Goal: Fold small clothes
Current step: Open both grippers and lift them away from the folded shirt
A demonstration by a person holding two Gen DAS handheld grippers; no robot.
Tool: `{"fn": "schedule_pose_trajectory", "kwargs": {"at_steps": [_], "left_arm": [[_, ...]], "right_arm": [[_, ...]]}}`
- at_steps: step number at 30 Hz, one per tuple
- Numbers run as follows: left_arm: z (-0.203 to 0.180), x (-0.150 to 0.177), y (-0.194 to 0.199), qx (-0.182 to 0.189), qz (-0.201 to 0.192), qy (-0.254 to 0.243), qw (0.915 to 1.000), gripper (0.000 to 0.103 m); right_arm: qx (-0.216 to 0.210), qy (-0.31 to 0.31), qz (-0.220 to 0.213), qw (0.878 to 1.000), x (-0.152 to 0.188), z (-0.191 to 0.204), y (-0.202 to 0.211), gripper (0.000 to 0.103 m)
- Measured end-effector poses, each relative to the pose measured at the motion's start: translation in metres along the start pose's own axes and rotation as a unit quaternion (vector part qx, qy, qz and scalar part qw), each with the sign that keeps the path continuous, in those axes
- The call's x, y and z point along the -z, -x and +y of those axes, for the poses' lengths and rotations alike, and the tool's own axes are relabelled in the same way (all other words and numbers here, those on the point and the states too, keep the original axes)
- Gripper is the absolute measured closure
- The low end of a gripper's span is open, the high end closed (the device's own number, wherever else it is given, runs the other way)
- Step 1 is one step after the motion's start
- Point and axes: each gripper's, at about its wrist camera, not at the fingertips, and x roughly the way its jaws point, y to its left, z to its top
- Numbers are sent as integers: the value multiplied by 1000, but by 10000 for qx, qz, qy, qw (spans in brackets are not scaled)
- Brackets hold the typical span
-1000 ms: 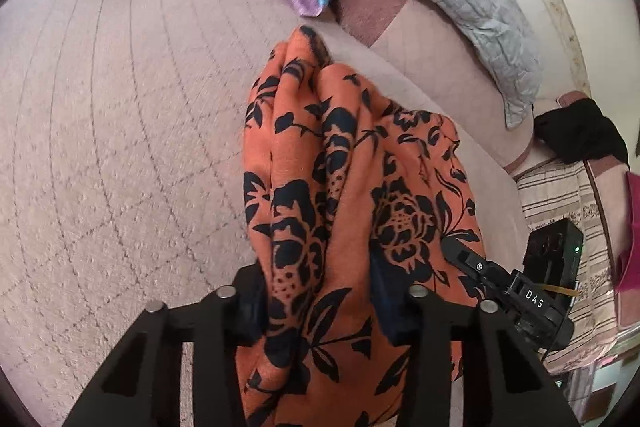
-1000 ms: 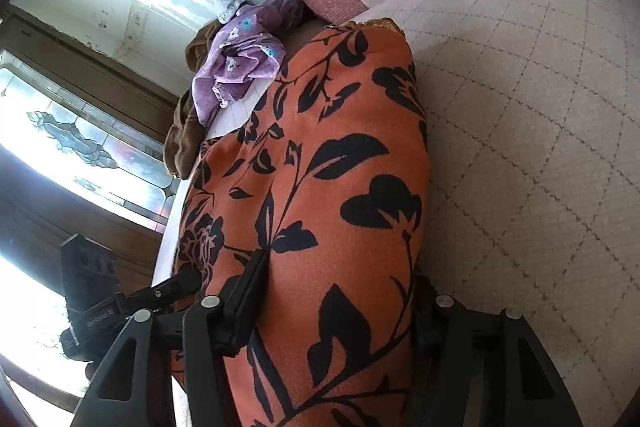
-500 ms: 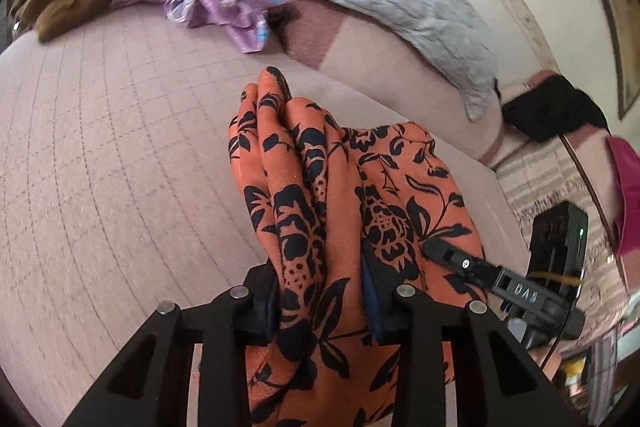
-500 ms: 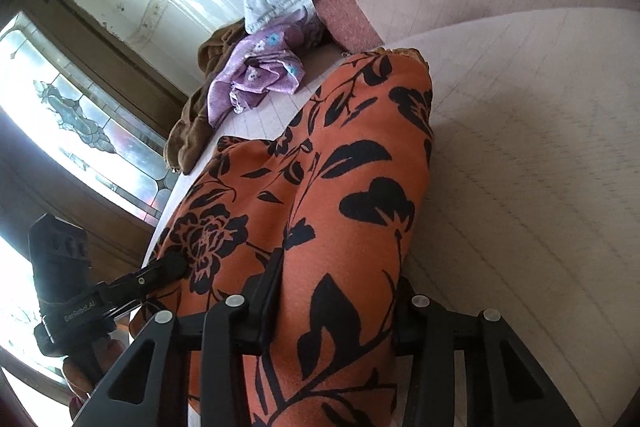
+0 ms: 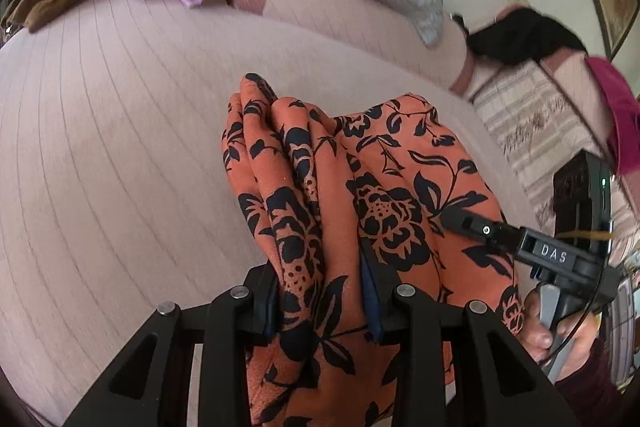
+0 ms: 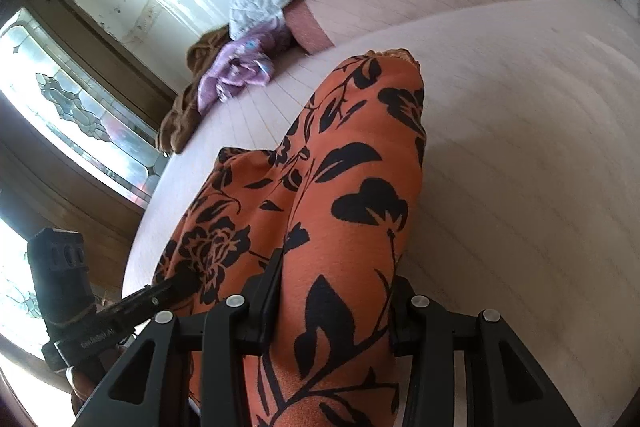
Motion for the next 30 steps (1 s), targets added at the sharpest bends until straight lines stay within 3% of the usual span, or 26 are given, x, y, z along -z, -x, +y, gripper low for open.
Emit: {"fn": "schedule_pose_trajectory", "kwargs": {"at_steps": [4, 8, 11, 14, 17, 19, 21, 24, 25, 28, 30], "left_arm": [[-5, 18, -2, -361, -8, -97, 9993, 64], [-1, 20, 5, -545, 62, -22, 9985, 56], [-7, 31, 20, -735, -26, -194, 9971, 55], [-16, 42, 32, -1066, -183, -355, 9935, 54], [-20, 52, 38, -1433, -311, -424, 9883, 48], [-20, 57, 33, -1733, -199, -474, 9835, 42], [-22, 56, 30, -1938, -125, -476, 9798, 42], [-36, 57, 50, -2055, -365, -551, 9764, 42], [-42, 57, 61, -2125, -509, -625, 9738, 40], [-59, 54, 97, -2297, -1061, -768, 9644, 25], [-71, 51, 119, -2472, -1436, -790, 9550, 21]], "right_arm": [[-15, -282, 165, 9995, 27, -23, 5, 60], [276, -601, 118, 9977, 30, -29, 6, 43], [626, -350, -74, 9974, 28, -19, 22, 43], [1006, -68, -539, 9934, 30, -10, 52, 43], [865, 47, -918, 9920, 35, 3, 76, 46], [786, 282, -930, 9922, 45, 17, 81, 53], [759, 435, -563, 9946, 56, 27, 67, 56], [1263, 595, 59, 9902, 69, 30, 37, 56], [1412, 719, 23, 9874, 72, 32, 36, 56], [1215, 645, -152, 9904, 71, 37, 56, 56], [1310, 649, -414, 9884, 70, 44, 76, 56]]}}
